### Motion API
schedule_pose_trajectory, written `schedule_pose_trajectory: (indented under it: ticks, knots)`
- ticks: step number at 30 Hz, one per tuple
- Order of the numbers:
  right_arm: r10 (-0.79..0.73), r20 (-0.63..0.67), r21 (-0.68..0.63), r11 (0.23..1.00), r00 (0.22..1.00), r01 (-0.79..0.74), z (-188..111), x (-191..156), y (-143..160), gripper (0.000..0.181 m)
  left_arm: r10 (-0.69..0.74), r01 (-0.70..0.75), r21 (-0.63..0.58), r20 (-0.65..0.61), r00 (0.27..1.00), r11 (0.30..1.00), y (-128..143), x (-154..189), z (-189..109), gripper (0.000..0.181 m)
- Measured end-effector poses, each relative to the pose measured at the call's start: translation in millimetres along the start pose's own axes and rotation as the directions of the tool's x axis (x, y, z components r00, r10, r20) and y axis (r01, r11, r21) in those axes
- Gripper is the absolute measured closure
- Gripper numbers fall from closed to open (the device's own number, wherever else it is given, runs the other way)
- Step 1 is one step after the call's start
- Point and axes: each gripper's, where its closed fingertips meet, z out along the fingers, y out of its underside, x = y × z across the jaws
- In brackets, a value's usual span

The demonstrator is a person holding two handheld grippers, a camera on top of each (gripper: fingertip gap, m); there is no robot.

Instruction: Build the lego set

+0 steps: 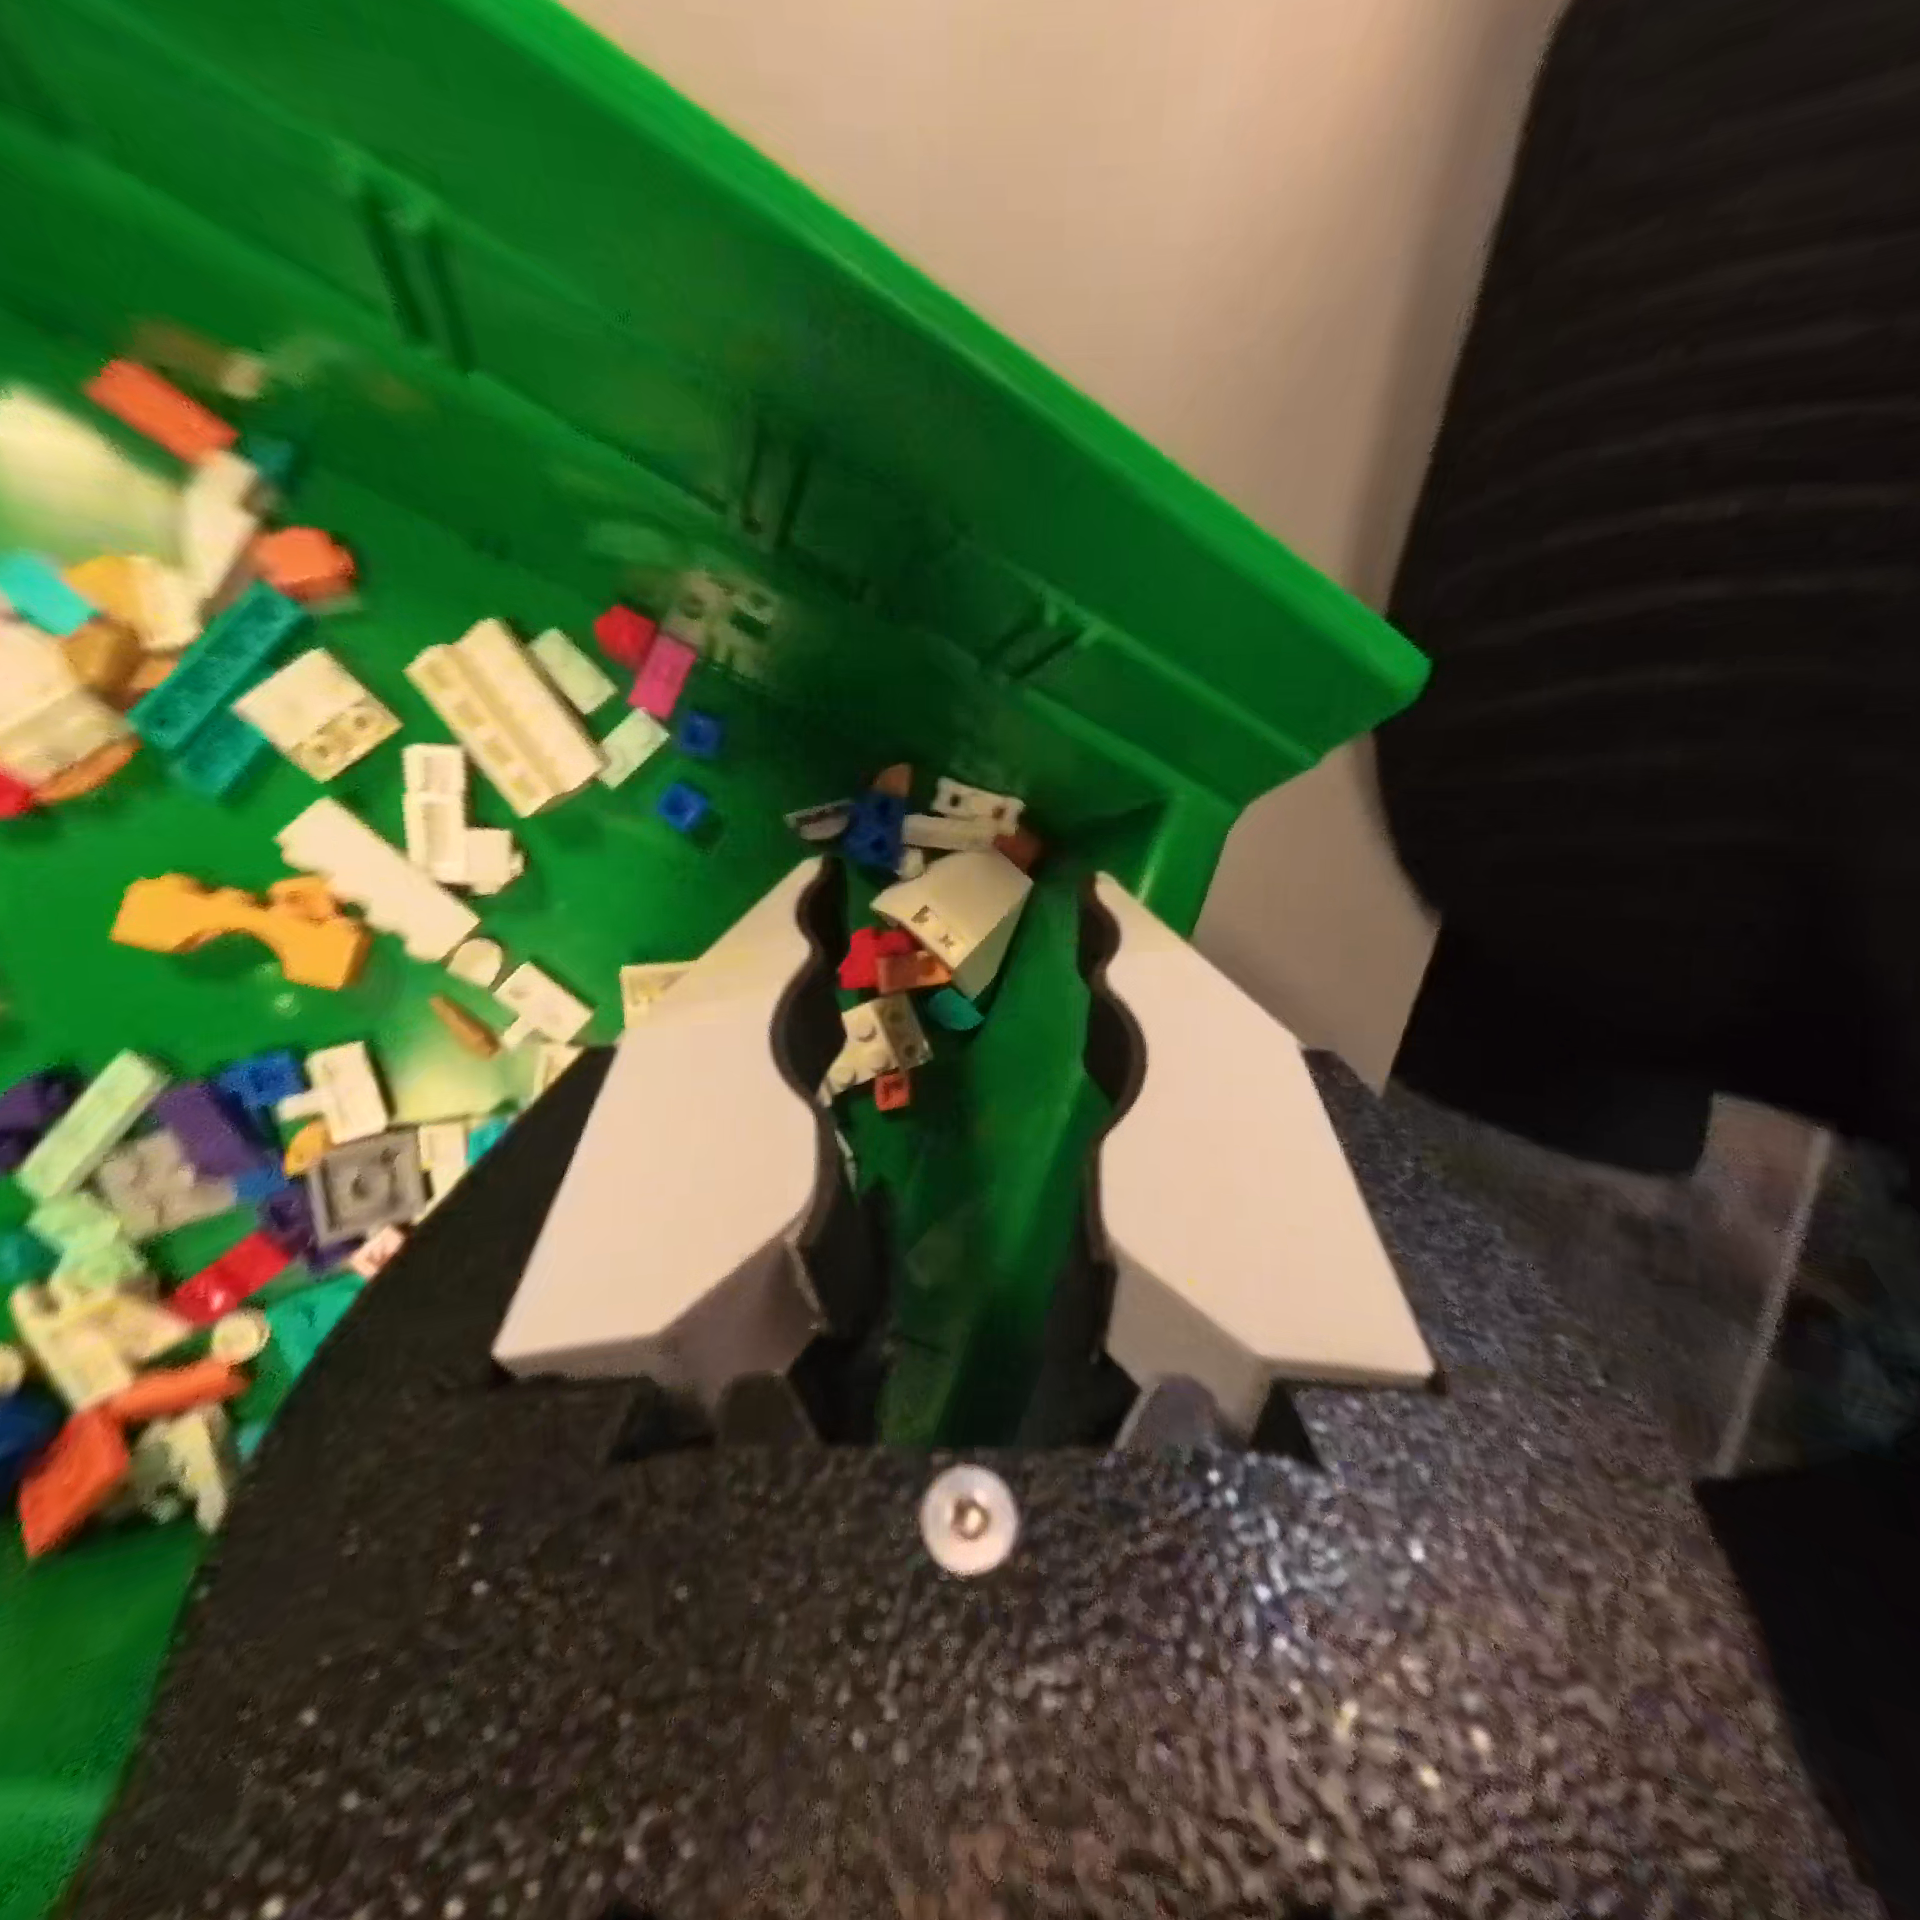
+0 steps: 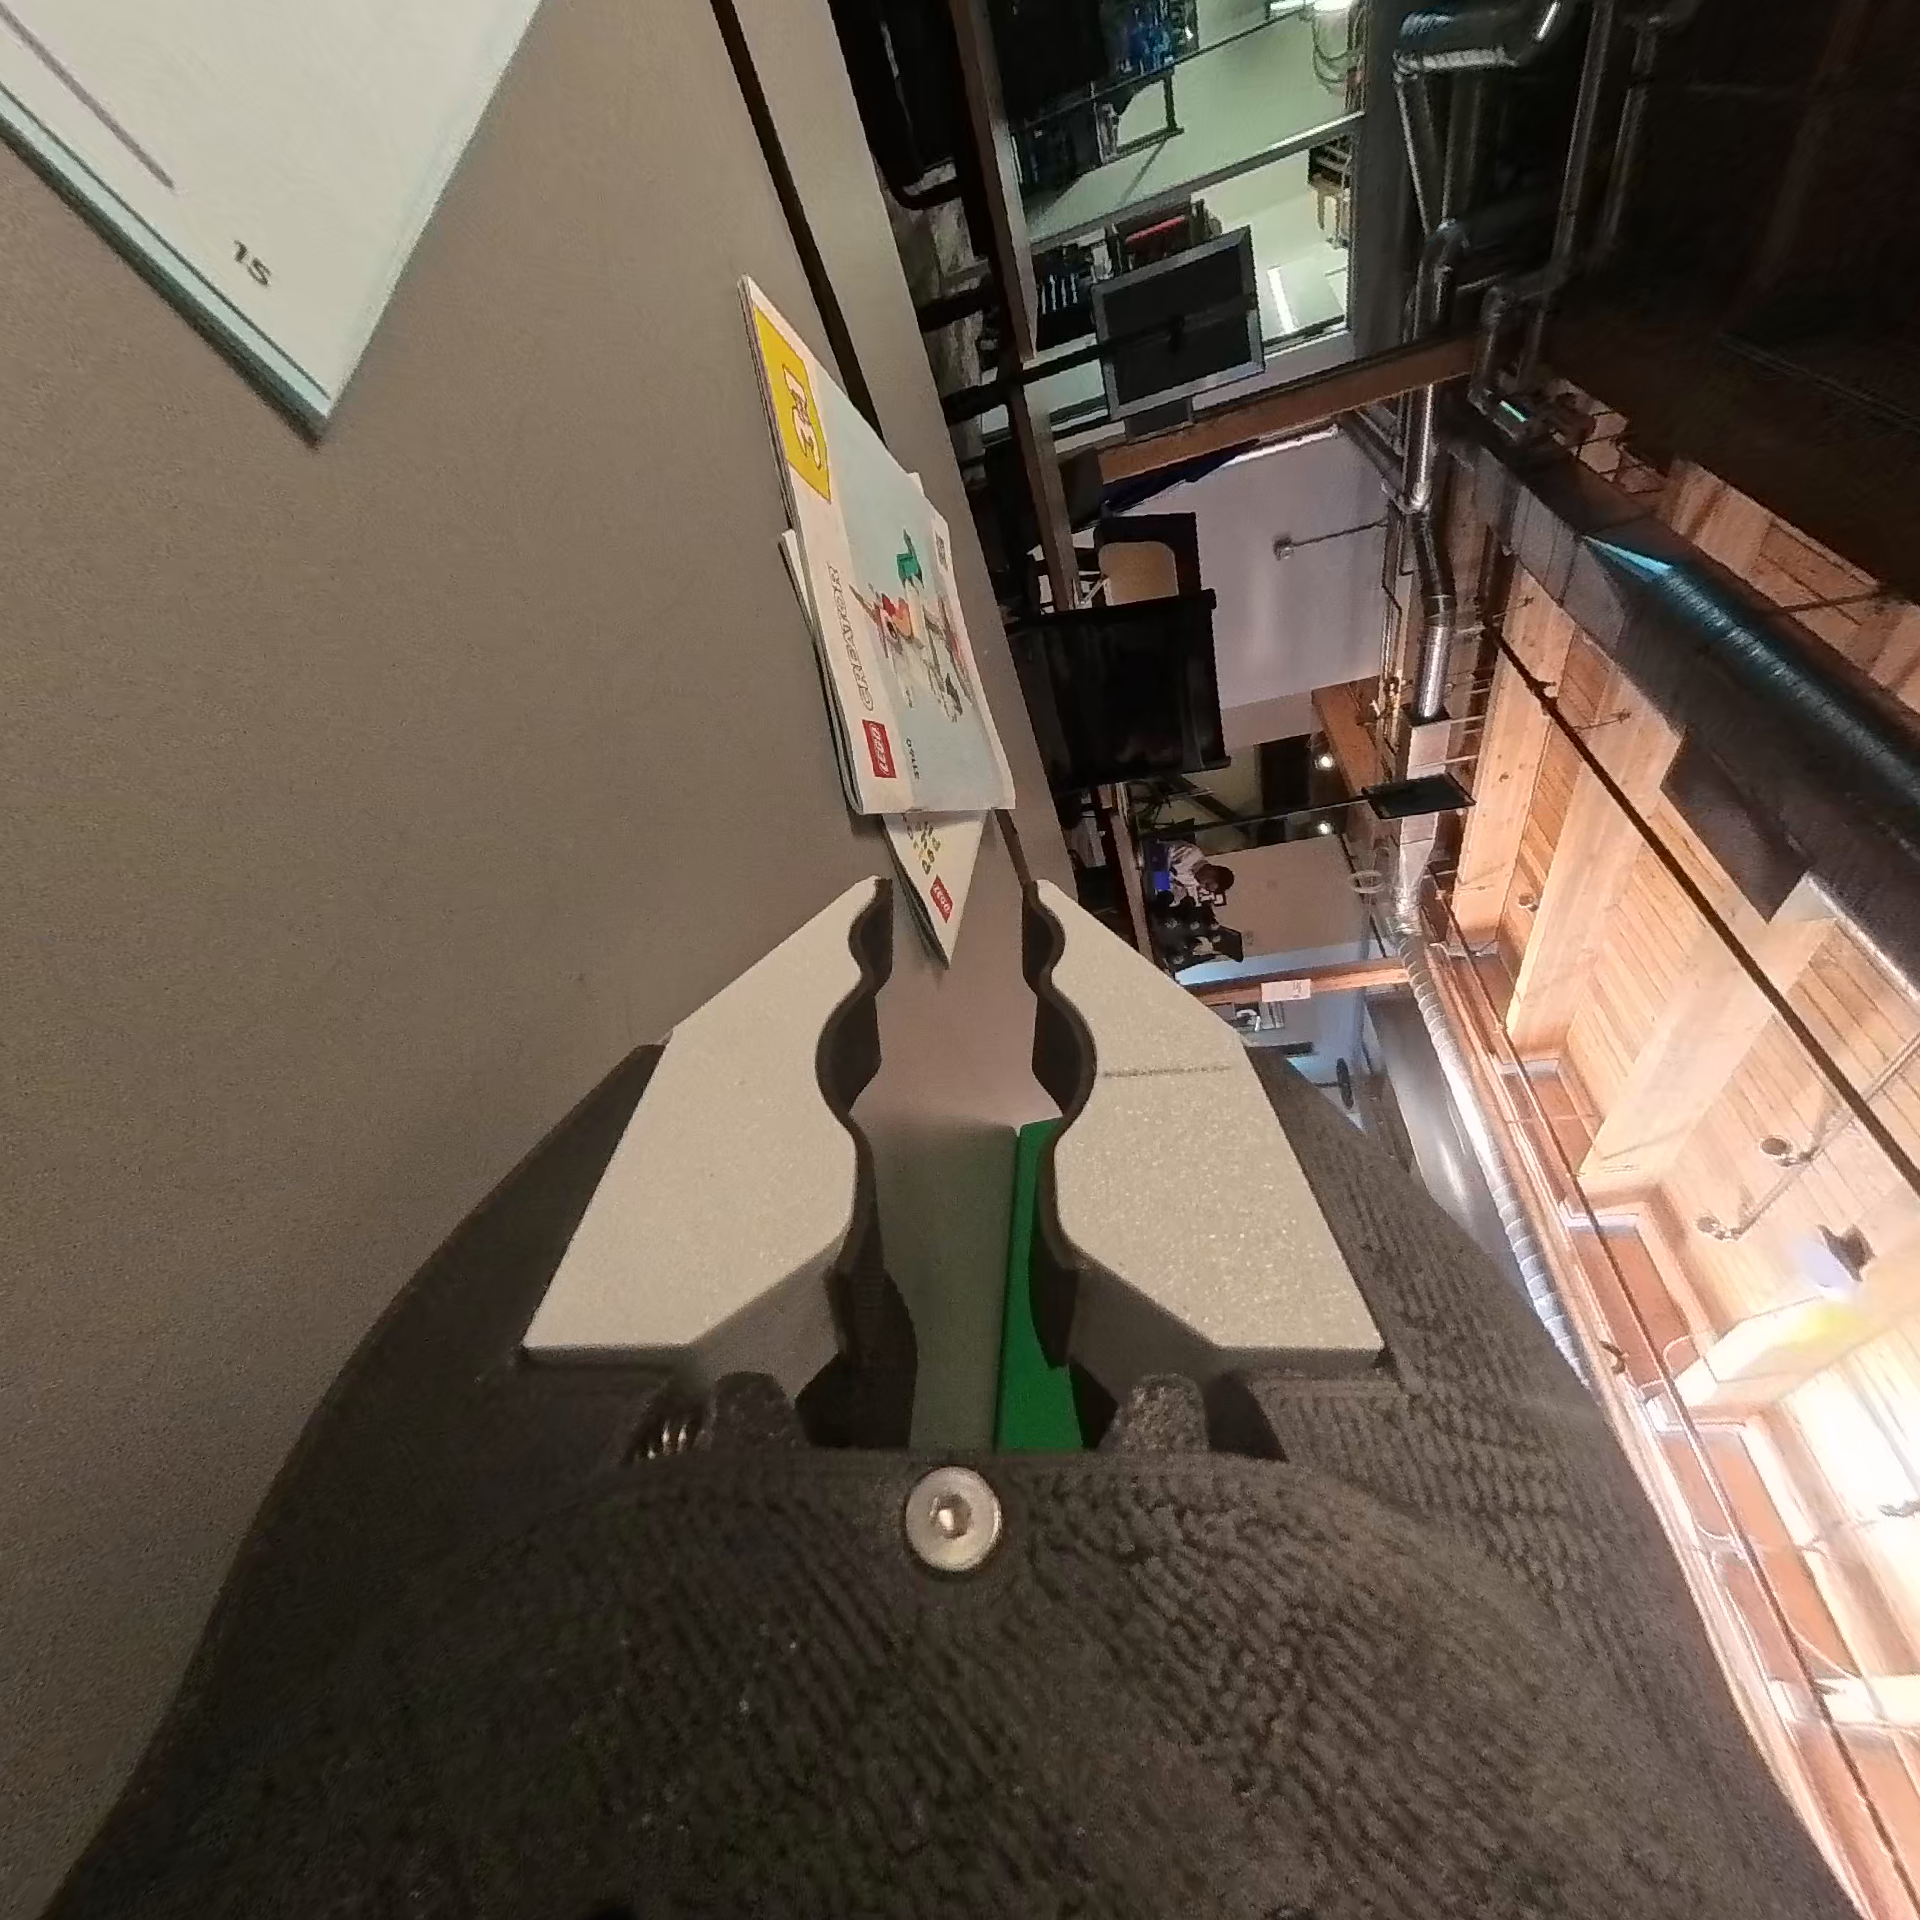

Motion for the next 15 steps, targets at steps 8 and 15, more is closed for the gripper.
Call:
schedule_pose_trajectory:
  ticks: [8, 15]
  knots:
    - [0.002, -0.004, 0.001, 1.000, 1.000, -0.002, 0, 1, 0, 0.158, 0.158, -0.162, -0.234, -0.037, 0.987, 0.959, 17, -11, 22, 0.139]
    - [0.001, -0.005, 0.004, 1.000, 1.000, -0.001, 0, 1, 0, 0.158, 0.317, -0.262, -0.273, 0.182, 0.931, 0.926, 6, -47, 21, 0.141]
